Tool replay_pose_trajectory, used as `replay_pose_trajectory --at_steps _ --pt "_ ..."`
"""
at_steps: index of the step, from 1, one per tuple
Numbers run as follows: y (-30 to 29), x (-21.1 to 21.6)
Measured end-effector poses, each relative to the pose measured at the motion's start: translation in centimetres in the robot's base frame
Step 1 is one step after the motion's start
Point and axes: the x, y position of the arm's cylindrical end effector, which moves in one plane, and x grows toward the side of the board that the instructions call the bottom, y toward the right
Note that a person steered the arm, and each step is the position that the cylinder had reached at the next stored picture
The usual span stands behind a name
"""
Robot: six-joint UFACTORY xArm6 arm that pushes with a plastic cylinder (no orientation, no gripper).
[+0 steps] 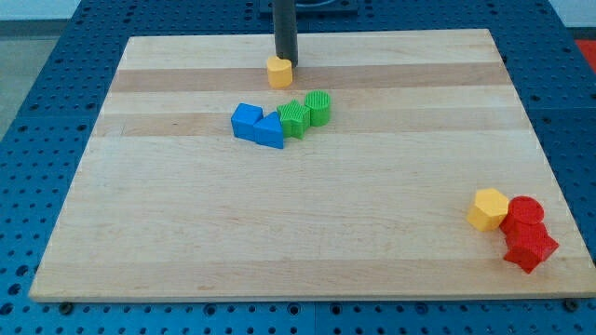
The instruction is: Push the yellow heart to the green circle
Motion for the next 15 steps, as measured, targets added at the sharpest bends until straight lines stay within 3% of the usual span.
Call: replay_pose_trajectory --at_steps 2,4,8,12,13,15 --pt "-2.0 -7.1" --pt "-3.9 -5.6" --pt "-3.5 1.4" --pt "9.6 4.8" --pt "10.5 4.5" --pt "7.8 -0.4"
